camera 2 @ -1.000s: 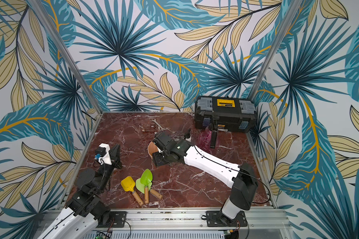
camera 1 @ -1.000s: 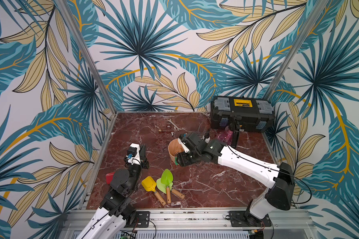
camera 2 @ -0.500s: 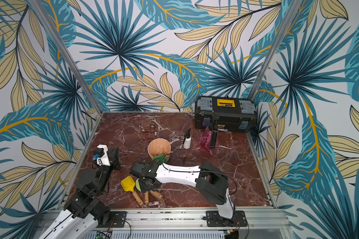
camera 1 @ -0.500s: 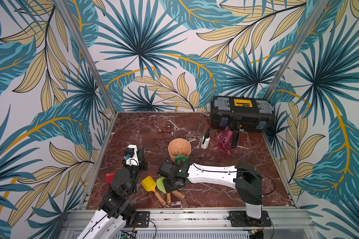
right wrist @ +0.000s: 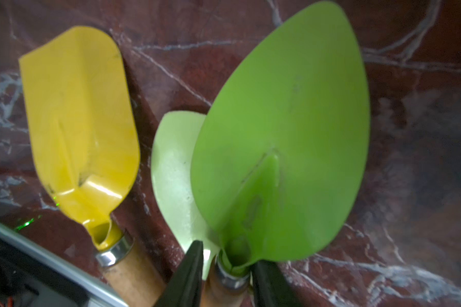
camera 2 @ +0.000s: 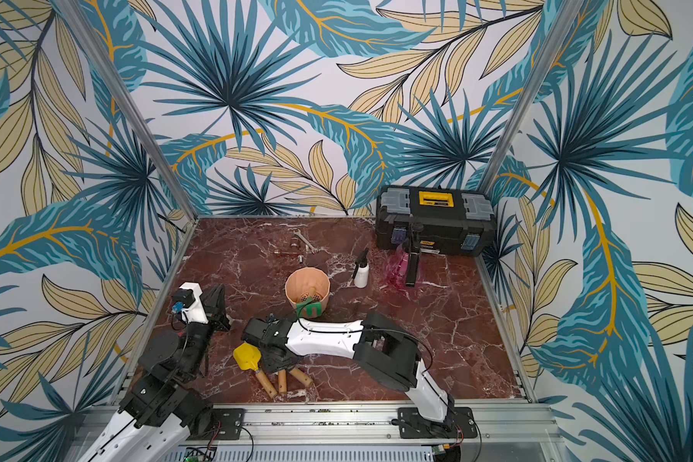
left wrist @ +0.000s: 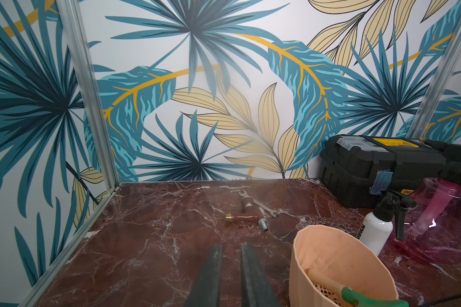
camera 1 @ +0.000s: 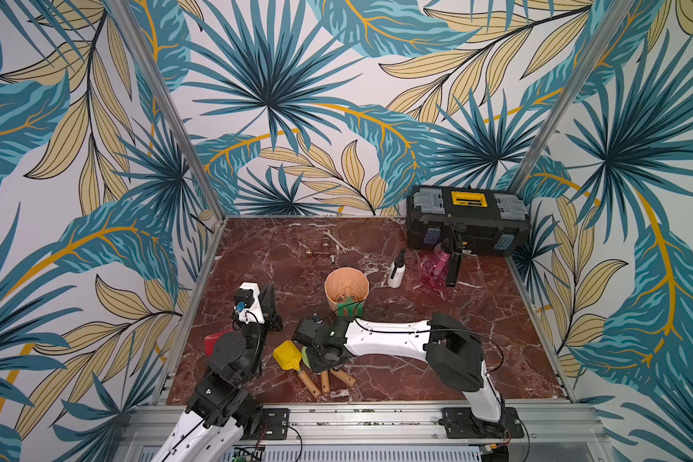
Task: Organize the gardening tools
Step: Pick up the gardening tool from the center of the board.
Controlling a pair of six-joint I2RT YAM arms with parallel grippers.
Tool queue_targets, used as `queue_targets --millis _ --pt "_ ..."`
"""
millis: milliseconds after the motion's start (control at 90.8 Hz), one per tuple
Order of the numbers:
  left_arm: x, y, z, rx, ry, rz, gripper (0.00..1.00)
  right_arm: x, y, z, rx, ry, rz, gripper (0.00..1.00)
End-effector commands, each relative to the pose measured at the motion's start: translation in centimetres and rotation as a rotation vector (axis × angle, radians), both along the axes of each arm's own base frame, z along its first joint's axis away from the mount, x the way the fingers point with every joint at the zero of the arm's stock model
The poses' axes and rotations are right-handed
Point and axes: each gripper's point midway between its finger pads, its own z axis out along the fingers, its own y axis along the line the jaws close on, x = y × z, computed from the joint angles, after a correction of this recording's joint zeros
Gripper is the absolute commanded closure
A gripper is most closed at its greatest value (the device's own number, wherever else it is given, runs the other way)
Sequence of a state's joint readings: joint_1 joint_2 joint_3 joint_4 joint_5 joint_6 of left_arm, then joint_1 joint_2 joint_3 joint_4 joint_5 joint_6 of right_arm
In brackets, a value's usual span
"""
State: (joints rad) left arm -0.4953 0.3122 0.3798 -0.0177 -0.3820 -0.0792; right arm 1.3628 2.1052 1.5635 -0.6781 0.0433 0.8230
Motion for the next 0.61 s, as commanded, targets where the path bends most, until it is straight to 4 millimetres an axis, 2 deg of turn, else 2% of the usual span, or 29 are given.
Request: queue_targets --millis 0,99,165,275,363,474,595 --pt "0.0 0.3 -0.3 -0.004 -0.001 0.010 0.82 0.4 -0.5 -0.6 -0.035 -0.032 -0.004 0.70" --pt "0.0 0.2 -0.2 -0.004 -0.006 0.006 0.82 0.6 -0.6 -0.3 -0.037 -0.046 0.005 0.79" --pt "-0.1 0.1 -0.1 -0.005 -0.008 0.003 0.82 0.9 -0.4 0.8 -0.015 -0.071 0.022 0.86" --pt "-0.1 -0.1 0.6 -0.013 -0.020 -0.014 0.81 1.4 0.3 4.5 0.076 -0.133 0.091 0.89" --pt "-0.1 -0.8 1.3 -0.015 -0.025 -0.047 0.77 1.2 0.8 8.6 0.186 -0.160 0.200 0.89" --pt "-0.1 -1.7 2.6 -0.006 -0.022 -0.099 0.76 0.7 -0.2 12.5 0.269 -0.179 0.336 0.89" --pt "-0.2 -3.1 4.1 0.021 -0.031 -0.172 0.72 0.6 -2.6 14.5 0.367 -0.120 0.453 0.89"
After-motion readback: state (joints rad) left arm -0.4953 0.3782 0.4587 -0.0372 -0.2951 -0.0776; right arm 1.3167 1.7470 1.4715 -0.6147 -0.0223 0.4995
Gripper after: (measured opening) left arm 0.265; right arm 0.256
